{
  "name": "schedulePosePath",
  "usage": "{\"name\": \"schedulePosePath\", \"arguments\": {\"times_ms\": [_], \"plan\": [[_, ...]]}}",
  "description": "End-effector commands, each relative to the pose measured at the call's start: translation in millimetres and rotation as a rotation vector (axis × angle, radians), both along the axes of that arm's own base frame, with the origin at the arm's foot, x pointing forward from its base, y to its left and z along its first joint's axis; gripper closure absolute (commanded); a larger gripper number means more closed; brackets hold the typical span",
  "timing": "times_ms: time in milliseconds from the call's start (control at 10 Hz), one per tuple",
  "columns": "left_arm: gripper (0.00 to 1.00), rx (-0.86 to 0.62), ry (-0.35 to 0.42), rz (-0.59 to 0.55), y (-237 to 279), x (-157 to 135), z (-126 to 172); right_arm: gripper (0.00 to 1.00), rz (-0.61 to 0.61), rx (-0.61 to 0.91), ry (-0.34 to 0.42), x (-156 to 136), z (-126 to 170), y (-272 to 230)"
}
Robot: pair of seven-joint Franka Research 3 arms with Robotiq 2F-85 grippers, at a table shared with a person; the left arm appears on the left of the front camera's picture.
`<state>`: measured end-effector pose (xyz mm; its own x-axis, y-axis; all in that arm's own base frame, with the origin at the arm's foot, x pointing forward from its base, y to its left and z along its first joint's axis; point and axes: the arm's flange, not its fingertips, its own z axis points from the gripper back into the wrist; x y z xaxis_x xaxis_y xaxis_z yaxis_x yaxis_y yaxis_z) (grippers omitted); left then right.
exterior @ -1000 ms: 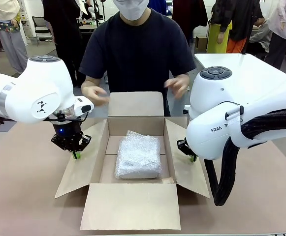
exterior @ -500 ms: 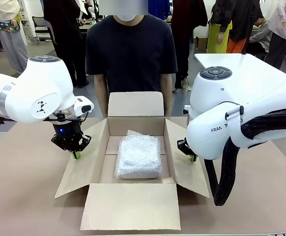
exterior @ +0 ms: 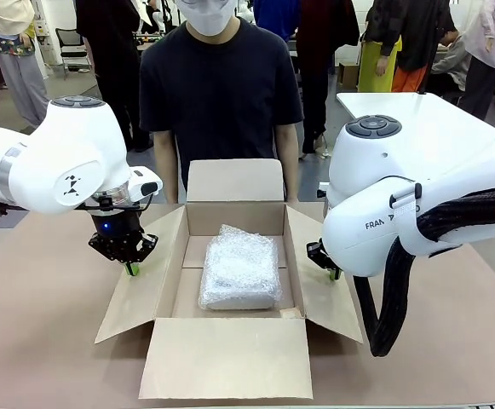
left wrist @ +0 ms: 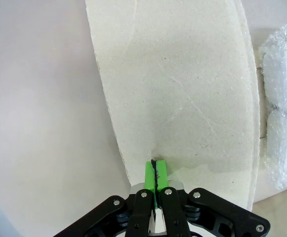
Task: Wrap the clocks to prevent damage.
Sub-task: Once the human has placed the objects inside and stepped back, release both hands from the side flaps of the Package Box.
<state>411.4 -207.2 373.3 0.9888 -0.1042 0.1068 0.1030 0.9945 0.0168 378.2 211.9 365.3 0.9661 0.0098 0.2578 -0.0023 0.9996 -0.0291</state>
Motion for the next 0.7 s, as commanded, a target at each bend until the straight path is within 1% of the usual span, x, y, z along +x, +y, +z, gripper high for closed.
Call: {"name": "schedulePosePath", "arguments": {"times_ms": [0,100,200,300,400,500,600], "plan": [[1.0,0.062,-0.073,-0.117,10.6,-5.8,30.5,0.99,0.208,0.002,-0.067,-2.7,53.7,-29.8],[1.0,0.083,-0.083,-0.286,23.3,-7.6,64.8,0.99,0.253,-0.043,-0.006,-3.0,84.4,-47.8],[1.0,0.115,-0.097,-0.388,32.0,-7.9,90.0,0.99,0.316,-0.098,0.031,-6.2,110.1,-61.4],[1.0,0.131,-0.107,-0.422,38.2,-9.5,113.9,0.99,0.437,-0.123,0.047,-9.2,132.7,-71.1],[1.0,0.136,-0.11,-0.544,43.3,-13.5,133.7,0.99,0.509,-0.133,0.097,-12.4,152.7,-78.6],[1.0,0.151,-0.135,-0.671,52.9,-20.9,151.1,0.99,0.578,-0.157,0.107,-17.1,172.3,-83.0],[1.0,0.184,-0.121,-0.748,60.2,-22.8,162.2,0.99,0.585,-0.174,0.109,-17.1,183.6,-85.4]]}}
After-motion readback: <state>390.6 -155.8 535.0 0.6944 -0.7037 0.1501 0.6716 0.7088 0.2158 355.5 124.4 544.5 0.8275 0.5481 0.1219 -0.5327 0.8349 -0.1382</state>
